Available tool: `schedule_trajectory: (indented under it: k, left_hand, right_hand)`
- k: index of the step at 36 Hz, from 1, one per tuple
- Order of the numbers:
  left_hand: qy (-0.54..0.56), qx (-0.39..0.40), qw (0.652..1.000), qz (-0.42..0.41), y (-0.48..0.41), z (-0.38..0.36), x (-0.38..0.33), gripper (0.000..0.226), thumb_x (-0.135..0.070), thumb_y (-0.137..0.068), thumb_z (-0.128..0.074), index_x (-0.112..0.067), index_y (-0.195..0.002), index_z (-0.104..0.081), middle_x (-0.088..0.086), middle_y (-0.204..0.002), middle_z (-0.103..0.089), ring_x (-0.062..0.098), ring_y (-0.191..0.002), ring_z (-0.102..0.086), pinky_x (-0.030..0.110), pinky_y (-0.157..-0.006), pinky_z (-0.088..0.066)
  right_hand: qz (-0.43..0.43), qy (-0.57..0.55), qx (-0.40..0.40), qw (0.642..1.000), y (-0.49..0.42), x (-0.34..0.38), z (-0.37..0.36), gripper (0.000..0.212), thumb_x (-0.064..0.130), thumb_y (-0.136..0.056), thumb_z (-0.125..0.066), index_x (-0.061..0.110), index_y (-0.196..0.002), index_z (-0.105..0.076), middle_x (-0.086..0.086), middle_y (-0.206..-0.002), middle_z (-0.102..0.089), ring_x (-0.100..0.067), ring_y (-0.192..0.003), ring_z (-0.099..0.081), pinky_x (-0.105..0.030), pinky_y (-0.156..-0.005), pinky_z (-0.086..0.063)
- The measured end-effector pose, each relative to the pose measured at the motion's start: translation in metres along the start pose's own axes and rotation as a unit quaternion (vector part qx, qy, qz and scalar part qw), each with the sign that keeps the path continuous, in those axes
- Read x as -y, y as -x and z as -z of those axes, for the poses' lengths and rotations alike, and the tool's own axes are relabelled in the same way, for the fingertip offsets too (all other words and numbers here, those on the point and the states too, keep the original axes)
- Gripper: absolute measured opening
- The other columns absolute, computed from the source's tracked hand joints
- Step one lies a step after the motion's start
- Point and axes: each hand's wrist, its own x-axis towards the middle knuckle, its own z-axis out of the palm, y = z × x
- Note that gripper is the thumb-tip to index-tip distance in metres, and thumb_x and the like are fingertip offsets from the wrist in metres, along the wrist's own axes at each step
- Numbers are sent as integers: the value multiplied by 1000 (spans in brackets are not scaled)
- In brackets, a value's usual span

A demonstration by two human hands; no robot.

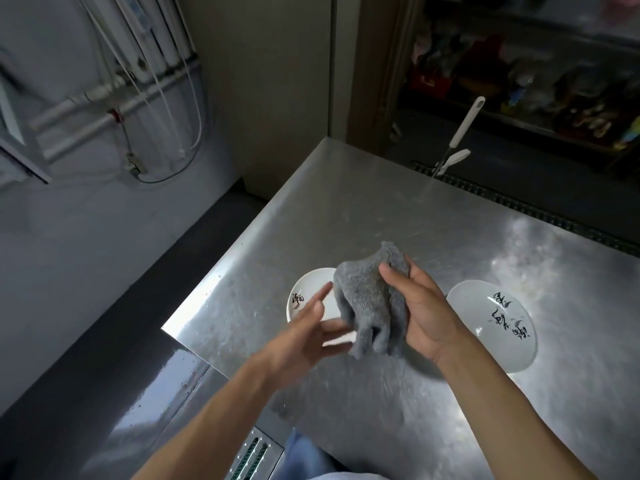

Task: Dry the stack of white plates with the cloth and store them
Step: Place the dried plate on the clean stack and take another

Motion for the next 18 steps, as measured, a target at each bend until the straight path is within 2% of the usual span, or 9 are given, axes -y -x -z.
schedule_trajectory:
  k: [2,4,6,9,11,12,14,16,18]
  left_hand:
    - [18,-39,997,-70,-3,-2,2,98,-41,-75,-90,-42,-155,-33,16,-129,-67,35,-120,-65,48,-101,-53]
    - [2,-78,990,-117,-6,0,0,89,-20,-79,-88,-39,-151,-40,13,-133,-67,35,-121,-65,45,-97,-56]
    - [-16,-106,984,-144,-6,7,-5,79,-11,-80,-85,-38,-146,-50,14,-127,-68,33,-112,-68,43,-92,-58]
    - [-37,-129,978,-160,0,18,-15,65,-12,-82,-81,-36,-138,-59,20,-118,-69,28,-100,-71,40,-85,-59]
    - [-107,-148,970,-162,6,24,-25,58,-13,-83,-79,-29,-136,-63,25,-117,-68,30,-103,-69,47,-93,-58]
    - [-164,-159,961,-158,9,28,-31,58,-14,-81,-80,-24,-136,-64,23,-110,-70,29,-101,-69,51,-99,-56]
    - [-298,-175,929,-129,13,35,-39,63,-16,-79,-86,-18,-137,-63,5,-89,-68,20,-88,-66,47,-97,-53]
    - [-385,-170,903,-86,14,39,-43,67,-17,-79,-89,-16,-140,-61,-12,-76,-58,10,-76,-61,33,-83,-55]
    - [-358,-141,921,-54,15,36,-43,62,-21,-80,-88,-24,-137,-63,-9,-83,-57,11,-81,-62,32,-84,-55]
  right_hand:
    - [20,-1,-4,1000,-3,1,0,27,10,-89,-64,13,-115,-62,-15,-109,-71,-26,-102,-70,-36,-83,-59]
    - [33,3,-11,999,-5,2,5,29,11,-88,-65,12,-117,-61,-15,-111,-71,-26,-105,-69,-37,-83,-58]
    - [41,22,-20,999,-8,5,13,32,13,-90,-67,12,-121,-59,-14,-113,-71,-27,-108,-68,-38,-86,-58]
    - [64,124,-63,988,-13,9,27,29,12,-93,-68,12,-120,-58,-10,-114,-73,-25,-110,-69,-35,-87,-58]
    - [80,227,-109,964,-17,11,36,26,13,-93,-71,18,-116,-60,-4,-109,-75,-24,-107,-71,-33,-84,-58]
    - [84,272,-125,951,-19,11,41,27,15,-92,-72,21,-115,-60,-1,-108,-75,-22,-105,-71,-35,-85,-58]
    - [88,335,-133,929,-21,13,47,31,21,-90,-75,26,-116,-59,3,-110,-74,-17,-104,-72,-39,-89,-58]
    - [90,367,-121,918,-21,13,48,35,23,-90,-75,27,-120,-58,5,-113,-72,-15,-105,-71,-39,-91,-57]
    - [91,356,-94,925,-20,12,46,35,19,-92,-73,23,-123,-57,1,-115,-72,-17,-109,-70,-38,-94,-55]
